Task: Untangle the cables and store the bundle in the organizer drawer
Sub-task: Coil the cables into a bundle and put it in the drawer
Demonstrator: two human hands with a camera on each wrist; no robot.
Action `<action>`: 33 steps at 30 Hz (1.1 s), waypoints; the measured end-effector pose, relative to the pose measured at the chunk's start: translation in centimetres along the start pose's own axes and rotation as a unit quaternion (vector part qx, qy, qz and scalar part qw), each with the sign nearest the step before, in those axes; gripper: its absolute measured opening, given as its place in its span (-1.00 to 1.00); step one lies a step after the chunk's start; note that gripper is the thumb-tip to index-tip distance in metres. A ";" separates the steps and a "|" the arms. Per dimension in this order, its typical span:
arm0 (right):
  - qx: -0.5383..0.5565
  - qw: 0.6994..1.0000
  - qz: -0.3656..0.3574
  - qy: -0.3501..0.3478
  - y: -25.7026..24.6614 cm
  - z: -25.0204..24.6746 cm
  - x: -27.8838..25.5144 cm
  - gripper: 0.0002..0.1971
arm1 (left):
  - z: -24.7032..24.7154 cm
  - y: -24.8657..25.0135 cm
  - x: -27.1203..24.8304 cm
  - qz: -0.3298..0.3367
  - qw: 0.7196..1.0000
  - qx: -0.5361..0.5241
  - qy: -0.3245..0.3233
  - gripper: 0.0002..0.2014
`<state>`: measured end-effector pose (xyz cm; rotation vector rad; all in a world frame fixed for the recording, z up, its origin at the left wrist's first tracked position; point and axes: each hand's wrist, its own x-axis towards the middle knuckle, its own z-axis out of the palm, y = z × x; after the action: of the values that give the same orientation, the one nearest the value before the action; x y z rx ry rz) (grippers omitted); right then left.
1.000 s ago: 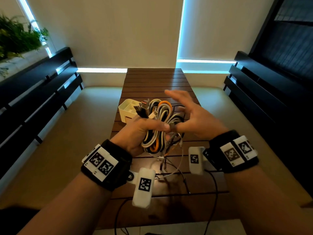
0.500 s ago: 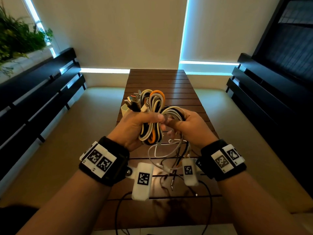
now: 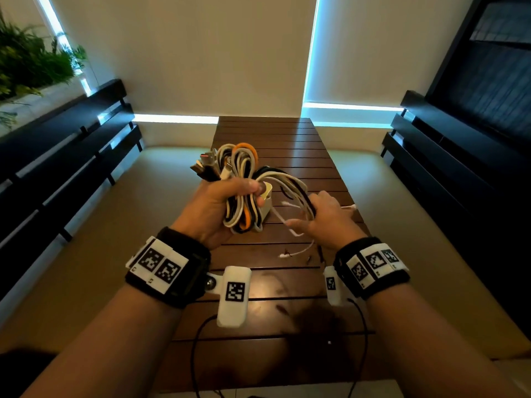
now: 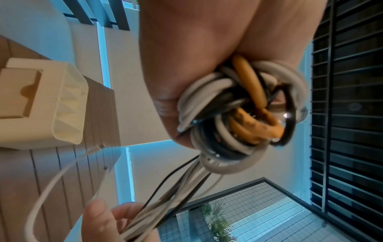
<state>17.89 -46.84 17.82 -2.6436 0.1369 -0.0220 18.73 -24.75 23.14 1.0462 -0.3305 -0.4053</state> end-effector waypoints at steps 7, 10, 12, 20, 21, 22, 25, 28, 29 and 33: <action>0.055 0.993 0.032 -0.104 -1.5 -4.7 -1.8 0.03 | -0.1 -1.0 -0.2 -0.012 0.997 0.057 0.044 -0.87; 0.284 0.957 0.053 -0.006 -2.4 -7.2 -3.0 -0.14 | -0.5 -0.8 -0.1 -0.012 0.997 0.055 0.053 -0.85; 0.297 0.952 0.054 0.048 -2.8 -8.7 -3.7 -0.27 | -0.8 -0.6 -0.1 -0.012 0.997 0.056 0.046 -0.79; 0.157 0.952 -0.139 0.225 -2.9 -9.8 -2.8 -0.77 | -0.9 -0.3 0.1 -0.021 0.995 0.094 0.013 -0.86; 0.153 0.949 -0.165 0.219 -2.9 -9.8 -2.8 -0.75 | -0.9 -0.3 0.0 -0.023 0.995 0.101 0.005 -0.88; 0.162 0.946 -0.193 0.206 -3.0 -9.8 -2.8 -0.71 | -0.9 -0.2 0.0 -0.025 0.994 0.108 -0.005 -0.87; 0.223 0.932 -0.256 0.127 -3.7 -9.6 -2.9 -0.48 | -0.8 -0.1 -0.2 -0.022 0.989 0.140 -0.028 -0.84; 0.298 0.910 -0.285 0.047 -4.7 -8.5 -2.7 -0.32 | -0.5 -0.1 -0.4 -0.021 0.984 0.158 -0.081 -0.75; 0.325 0.901 -0.286 0.020 -5.0 -7.8 -2.6 -0.28 | -0.3 0.0 -0.4 -0.021 0.983 0.156 -0.099 -0.72; 0.443 0.860 -0.237 -0.090 -5.7 -4.4 -2.3 -0.13 | 0.3 0.3 -0.4 0.006 0.981 0.147 -0.125 -0.68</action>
<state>15.91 -43.70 24.46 -1.6801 -0.4826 -0.0007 18.34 -24.63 23.52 1.2831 -0.6368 -0.4881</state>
